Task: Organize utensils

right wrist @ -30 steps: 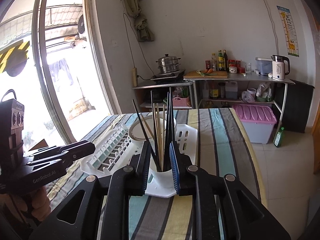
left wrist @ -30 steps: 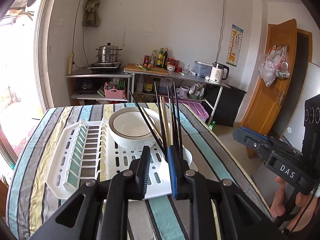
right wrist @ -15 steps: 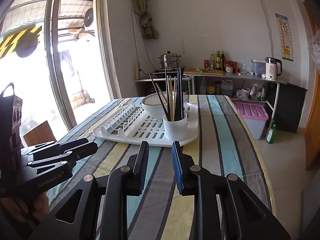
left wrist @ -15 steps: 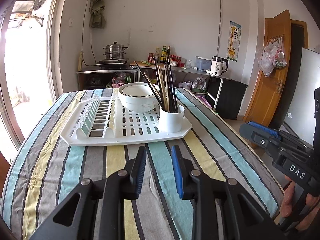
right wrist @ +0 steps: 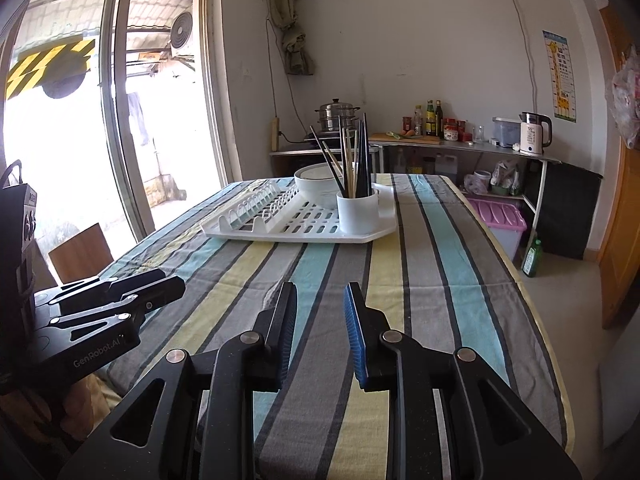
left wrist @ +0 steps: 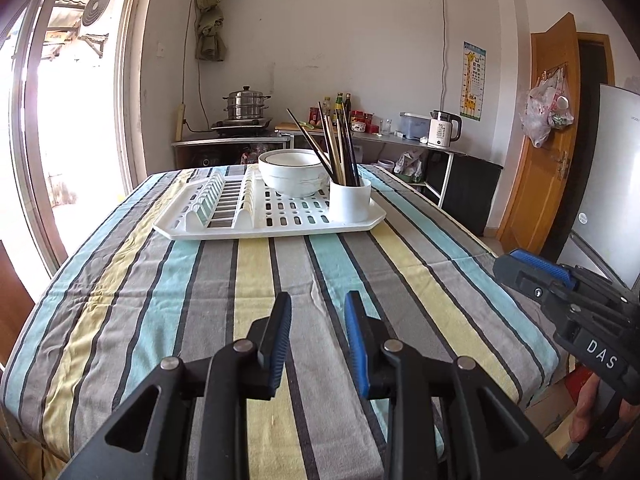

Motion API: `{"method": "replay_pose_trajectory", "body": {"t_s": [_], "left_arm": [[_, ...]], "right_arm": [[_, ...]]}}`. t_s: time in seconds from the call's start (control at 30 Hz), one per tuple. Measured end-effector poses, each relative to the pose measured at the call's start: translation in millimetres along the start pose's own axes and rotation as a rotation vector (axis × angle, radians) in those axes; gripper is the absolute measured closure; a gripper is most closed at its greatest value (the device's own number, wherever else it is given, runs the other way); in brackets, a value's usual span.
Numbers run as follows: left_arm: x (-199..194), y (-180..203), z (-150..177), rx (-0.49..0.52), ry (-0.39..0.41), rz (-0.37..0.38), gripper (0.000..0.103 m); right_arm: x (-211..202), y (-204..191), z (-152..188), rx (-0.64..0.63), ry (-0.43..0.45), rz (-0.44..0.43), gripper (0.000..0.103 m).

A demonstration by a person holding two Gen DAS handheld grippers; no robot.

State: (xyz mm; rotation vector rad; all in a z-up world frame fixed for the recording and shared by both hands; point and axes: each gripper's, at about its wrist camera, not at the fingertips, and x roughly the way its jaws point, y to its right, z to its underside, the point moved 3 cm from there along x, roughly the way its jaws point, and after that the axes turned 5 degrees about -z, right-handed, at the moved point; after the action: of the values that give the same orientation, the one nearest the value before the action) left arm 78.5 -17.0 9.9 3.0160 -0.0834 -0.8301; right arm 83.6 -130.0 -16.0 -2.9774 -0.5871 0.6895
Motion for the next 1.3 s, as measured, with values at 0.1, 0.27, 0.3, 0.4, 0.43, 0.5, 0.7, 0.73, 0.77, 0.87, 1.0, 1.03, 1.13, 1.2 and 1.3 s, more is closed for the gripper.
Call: {"method": "replay_pose_trajectory", "body": {"t_s": [0.1, 0.27, 0.3, 0.4, 0.43, 0.5, 0.7, 0.73, 0.77, 0.87, 1.0, 1.03, 1.13, 1.2, 1.3], "left_arm": [[-5.8, -1.7, 5.2, 0.001, 0.016, -0.012, 0.074], [-10.4, -3.4, 5.2, -0.006, 0.029, -0.018, 0.074], [-11.2, -2.5, 6.4, -0.003, 0.031, -0.021, 0.074], [-11.7, -1.8, 7.9, -0.002, 0.034, -0.024, 0.074], [-11.6, -1.6, 8.3, -0.002, 0.032, -0.024, 0.074], [-10.5, -0.7, 10.2, -0.002, 0.027, -0.023, 0.074], [-7.8, 2.1, 12.7, 0.008, 0.017, -0.029, 0.074], [-7.5, 2.3, 13.1, 0.009, 0.016, -0.031, 0.074], [-7.1, 2.8, 13.3, 0.01, 0.014, -0.032, 0.074], [-6.7, 3.8, 14.0, 0.012, 0.012, -0.034, 0.074], [-6.7, 3.9, 13.9, 0.011, 0.012, -0.034, 0.074], [-7.1, 4.3, 14.2, 0.013, 0.014, -0.036, 0.074], [-6.0, 4.9, 14.6, 0.014, 0.012, -0.038, 0.074], [-5.2, 4.8, 15.2, 0.013, 0.009, -0.036, 0.074], [-4.0, 4.0, 15.8, 0.012, 0.005, -0.036, 0.074]], "right_arm": [[-3.7, -2.0, 4.5, -0.009, 0.001, 0.022, 0.078], [-7.0, -1.7, 6.8, -0.011, 0.009, 0.041, 0.078], [-7.6, -0.9, 7.7, -0.007, 0.01, 0.041, 0.078], [-8.4, -3.1, 9.0, -0.012, 0.011, 0.044, 0.078], [-8.1, -3.9, 9.0, -0.012, 0.011, 0.043, 0.078], [-8.9, -4.4, 10.7, -0.017, 0.011, 0.045, 0.078], [-7.9, -3.9, 11.8, -0.018, 0.005, 0.049, 0.078], [-7.5, -3.7, 11.9, -0.017, 0.004, 0.047, 0.078], [-7.3, -3.9, 11.9, -0.017, 0.003, 0.045, 0.078], [-6.8, -4.6, 12.2, -0.02, -0.002, 0.044, 0.078], [-6.3, -5.0, 12.5, -0.019, -0.005, 0.04, 0.078], [-6.3, -4.8, 12.6, -0.019, -0.005, 0.04, 0.078], [-5.2, -4.7, 12.7, -0.017, -0.006, 0.036, 0.078], [-4.6, -5.3, 13.4, -0.018, -0.009, 0.034, 0.078], [-4.3, -6.0, 13.8, -0.019, -0.01, 0.031, 0.078]]}}
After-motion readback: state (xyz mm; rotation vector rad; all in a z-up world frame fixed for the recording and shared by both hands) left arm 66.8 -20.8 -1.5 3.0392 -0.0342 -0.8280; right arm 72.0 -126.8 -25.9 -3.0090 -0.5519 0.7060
